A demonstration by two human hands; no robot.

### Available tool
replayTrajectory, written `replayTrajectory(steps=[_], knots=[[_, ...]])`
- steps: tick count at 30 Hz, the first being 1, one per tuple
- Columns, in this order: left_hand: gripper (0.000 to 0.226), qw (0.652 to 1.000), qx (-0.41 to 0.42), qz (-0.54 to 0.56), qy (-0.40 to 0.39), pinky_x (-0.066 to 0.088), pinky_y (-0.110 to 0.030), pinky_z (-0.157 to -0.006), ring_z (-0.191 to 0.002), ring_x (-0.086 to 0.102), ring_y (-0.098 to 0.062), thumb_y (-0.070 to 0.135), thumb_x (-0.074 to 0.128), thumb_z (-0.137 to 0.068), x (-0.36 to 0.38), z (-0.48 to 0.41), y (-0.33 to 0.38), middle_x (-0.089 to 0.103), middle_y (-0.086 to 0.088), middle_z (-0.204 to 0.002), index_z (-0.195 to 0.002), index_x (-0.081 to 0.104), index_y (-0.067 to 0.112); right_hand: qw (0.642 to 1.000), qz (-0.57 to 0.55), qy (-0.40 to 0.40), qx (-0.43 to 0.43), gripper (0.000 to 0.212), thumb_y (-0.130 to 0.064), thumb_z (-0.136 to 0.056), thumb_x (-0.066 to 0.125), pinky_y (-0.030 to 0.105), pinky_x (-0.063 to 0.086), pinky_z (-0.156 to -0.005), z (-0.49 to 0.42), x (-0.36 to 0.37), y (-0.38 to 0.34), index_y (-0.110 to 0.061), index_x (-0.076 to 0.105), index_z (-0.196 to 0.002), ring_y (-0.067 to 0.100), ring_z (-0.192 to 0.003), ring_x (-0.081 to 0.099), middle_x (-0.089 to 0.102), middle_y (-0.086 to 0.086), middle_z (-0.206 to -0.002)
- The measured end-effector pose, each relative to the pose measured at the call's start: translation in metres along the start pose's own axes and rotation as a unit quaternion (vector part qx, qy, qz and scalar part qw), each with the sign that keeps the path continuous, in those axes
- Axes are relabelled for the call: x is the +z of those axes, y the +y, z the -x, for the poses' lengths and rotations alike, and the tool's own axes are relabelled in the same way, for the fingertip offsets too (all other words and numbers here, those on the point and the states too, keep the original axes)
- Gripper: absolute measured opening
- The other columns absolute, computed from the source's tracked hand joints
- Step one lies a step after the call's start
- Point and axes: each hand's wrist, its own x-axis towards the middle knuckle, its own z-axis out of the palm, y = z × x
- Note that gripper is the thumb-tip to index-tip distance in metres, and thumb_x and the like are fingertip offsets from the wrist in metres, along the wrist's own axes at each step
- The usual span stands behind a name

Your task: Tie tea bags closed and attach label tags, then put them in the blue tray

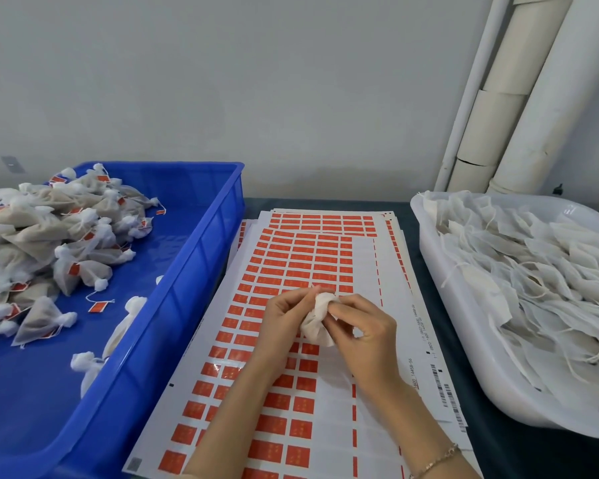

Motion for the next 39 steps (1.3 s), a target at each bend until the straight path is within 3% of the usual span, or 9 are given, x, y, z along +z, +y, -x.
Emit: replayTrajectory(steps=[3, 6, 12, 17, 23, 27, 31, 39], knots=[[0.016, 1.000, -0.001, 0.004, -0.011, 0.053, -0.016, -0.067, -0.085, 0.070, -0.013, 0.021, 0.059, -0.091, 0.000, 0.000, 0.001, 0.075, 0.003, -0.088, -0.097, 0.075, 0.020, 1.000, 0.002, -0.012, 0.012, 0.026, -0.018, -0.074, 0.074, 0.004, 0.049, -0.075, 0.000, 0.000, -0.001, -0.004, 0.075, -0.096, 0.005, -0.081, 0.063, 0.073, 0.006, -0.090], [0.016, 1.000, 0.003, -0.002, -0.008, 0.053, -0.016, -0.067, -0.085, 0.070, -0.012, 0.028, 0.061, -0.085, 0.001, 0.001, 0.002, 0.075, 0.004, -0.088, -0.093, 0.075, 0.026, 0.999, 0.004, -0.028, 0.017, 0.024, -0.019, -0.074, 0.074, 0.002, 0.048, -0.071, 0.000, 0.000, -0.002, -0.007, 0.074, -0.095, 0.001, -0.076, 0.060, 0.072, 0.004, -0.089], [0.018, 0.999, 0.016, -0.011, -0.028, 0.052, -0.016, -0.067, -0.086, 0.070, -0.012, 0.032, 0.061, -0.083, 0.002, 0.001, 0.003, 0.075, 0.005, -0.088, -0.085, 0.078, 0.037, 1.000, 0.019, -0.014, 0.003, 0.027, -0.017, -0.072, 0.075, 0.003, 0.047, -0.080, 0.002, 0.001, 0.002, -0.003, 0.075, -0.096, 0.008, -0.086, 0.064, 0.073, 0.007, -0.092], [0.019, 0.999, -0.001, -0.014, -0.038, 0.053, -0.018, -0.068, -0.084, 0.070, -0.015, 0.017, 0.058, -0.092, -0.001, 0.000, -0.002, 0.075, 0.001, -0.086, -0.093, 0.076, 0.022, 1.000, 0.008, -0.010, -0.002, 0.027, -0.019, -0.074, 0.072, 0.002, 0.046, -0.080, 0.001, 0.001, 0.003, -0.005, 0.074, -0.096, 0.004, -0.089, 0.060, 0.072, 0.006, -0.093], [0.019, 1.000, -0.015, -0.005, -0.003, 0.050, -0.013, -0.064, -0.076, 0.068, -0.009, 0.026, 0.055, -0.094, 0.003, -0.001, -0.001, 0.072, 0.007, -0.079, -0.090, 0.073, 0.021, 0.998, 0.046, -0.027, 0.026, 0.033, -0.025, -0.074, 0.074, 0.003, 0.042, -0.080, 0.002, 0.004, 0.004, -0.011, 0.066, -0.103, 0.003, -0.088, 0.058, 0.069, 0.003, -0.101], [0.023, 0.999, 0.031, -0.015, -0.002, 0.051, -0.013, -0.069, -0.089, 0.067, -0.009, 0.039, 0.060, -0.088, 0.006, 0.001, -0.001, 0.071, 0.010, -0.092, -0.103, 0.069, 0.023, 0.994, 0.066, -0.065, 0.055, 0.035, -0.022, -0.077, 0.077, 0.001, 0.038, -0.079, 0.002, 0.005, 0.005, -0.016, 0.063, -0.109, -0.001, -0.085, 0.055, 0.066, -0.002, -0.108], [0.028, 0.990, 0.090, -0.100, -0.034, 0.052, -0.016, -0.073, -0.096, 0.066, -0.010, 0.033, 0.066, -0.083, 0.009, 0.003, -0.005, 0.070, 0.014, -0.097, -0.109, 0.065, 0.022, 0.986, 0.065, -0.120, 0.092, 0.037, -0.024, -0.083, 0.073, 0.000, 0.037, -0.076, 0.005, 0.006, 0.008, -0.024, 0.054, -0.115, -0.002, -0.087, 0.054, 0.054, -0.015, -0.114], [0.017, 0.987, 0.100, -0.119, -0.045, 0.054, -0.018, -0.071, -0.090, 0.067, -0.012, 0.025, 0.060, -0.093, 0.005, 0.000, -0.006, 0.070, 0.010, -0.095, -0.109, 0.066, 0.023, 0.980, -0.016, -0.122, 0.156, 0.013, -0.026, -0.095, 0.055, 0.011, 0.050, -0.078, 0.000, 0.003, 0.007, -0.028, 0.054, -0.108, 0.000, -0.093, 0.058, 0.053, -0.015, -0.111]])
